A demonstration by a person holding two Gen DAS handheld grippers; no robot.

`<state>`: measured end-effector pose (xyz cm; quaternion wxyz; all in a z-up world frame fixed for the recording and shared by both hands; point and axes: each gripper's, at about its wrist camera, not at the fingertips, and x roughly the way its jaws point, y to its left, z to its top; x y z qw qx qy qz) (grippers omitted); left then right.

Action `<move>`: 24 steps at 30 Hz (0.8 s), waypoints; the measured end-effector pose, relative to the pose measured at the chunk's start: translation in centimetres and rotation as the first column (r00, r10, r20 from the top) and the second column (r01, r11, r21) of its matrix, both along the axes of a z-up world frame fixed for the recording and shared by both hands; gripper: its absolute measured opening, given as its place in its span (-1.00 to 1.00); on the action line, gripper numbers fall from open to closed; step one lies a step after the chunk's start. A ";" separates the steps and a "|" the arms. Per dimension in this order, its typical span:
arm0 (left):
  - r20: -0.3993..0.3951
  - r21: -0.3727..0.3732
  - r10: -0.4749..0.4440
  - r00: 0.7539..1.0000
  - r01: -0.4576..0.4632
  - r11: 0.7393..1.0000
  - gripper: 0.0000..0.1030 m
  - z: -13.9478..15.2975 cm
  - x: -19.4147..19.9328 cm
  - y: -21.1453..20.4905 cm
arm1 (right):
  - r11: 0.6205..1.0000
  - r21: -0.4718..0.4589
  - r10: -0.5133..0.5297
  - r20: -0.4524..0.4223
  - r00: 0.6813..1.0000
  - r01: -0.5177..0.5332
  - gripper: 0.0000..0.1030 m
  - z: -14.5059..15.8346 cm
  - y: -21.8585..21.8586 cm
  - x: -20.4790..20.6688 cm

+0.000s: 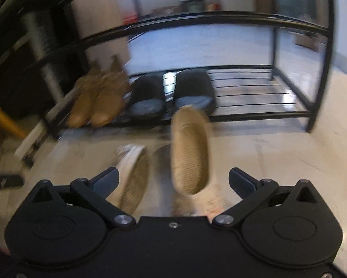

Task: Organize scattered shoes
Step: 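Grasp the second white shoe by its heel with the right tool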

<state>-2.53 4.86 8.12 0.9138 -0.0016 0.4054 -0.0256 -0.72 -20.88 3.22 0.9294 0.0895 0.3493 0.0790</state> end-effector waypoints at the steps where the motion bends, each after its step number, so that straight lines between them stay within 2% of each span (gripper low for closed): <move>1: -0.005 -0.009 -0.002 1.000 0.002 1.000 0.99 -0.1 0.1 0.0 | 0.999 0.000 0.046 -0.007 0.999 -0.046 1.00 0.0 0.8 -0.1; 3: -0.018 -0.028 -0.001 1.000 0.000 1.000 0.99 -0.3 0.3 0.2 | 0.991 -0.016 0.134 -0.013 0.991 -0.135 1.00 0.2 2.5 -0.3; 4: -0.028 -0.041 0.006 1.000 -0.008 0.999 0.99 -0.5 0.4 0.3 | 0.981 -0.070 0.180 -0.002 0.984 -0.180 1.00 0.4 3.9 -0.5; 7: -0.069 -0.090 0.050 0.996 -0.056 0.994 0.99 -1.0 0.9 1.1 | 0.968 -0.134 0.211 -0.010 0.977 -0.211 1.00 0.7 5.6 -0.2; 8: -0.083 -0.107 0.068 0.994 -0.077 0.991 0.99 -1.3 1.0 1.4 | 0.967 -0.145 0.209 -0.020 0.978 -0.209 1.00 0.8 5.9 0.1; 12: -0.128 -0.153 0.173 0.977 -0.192 0.969 0.99 -1.9 1.3 3.1 | 0.979 -0.083 0.181 -0.086 0.980 -0.188 1.00 0.9 6.0 1.8; 15: -0.122 -0.143 0.248 0.961 -0.265 0.954 0.98 -1.9 1.2 3.8 | 0.994 0.025 0.112 -0.110 0.988 -0.109 1.00 1.3 5.7 4.4; 18: -0.112 -0.154 0.281 0.953 -0.296 0.943 0.99 -1.9 1.1 4.4 | 0.997 0.066 0.051 -0.147 0.988 -0.042 1.00 1.1 5.9 6.6; 21: -0.138 -0.164 0.272 0.952 -0.293 0.942 0.99 -2.4 1.3 4.4 | 0.998 0.062 0.003 -0.271 0.963 0.014 1.00 0.2 6.5 10.3; 24: -0.160 -0.180 0.275 0.948 -0.302 0.936 0.99 -2.7 1.5 4.6 | 1.000 0.000 -0.004 -0.371 0.929 0.004 0.99 -1.5 7.8 13.9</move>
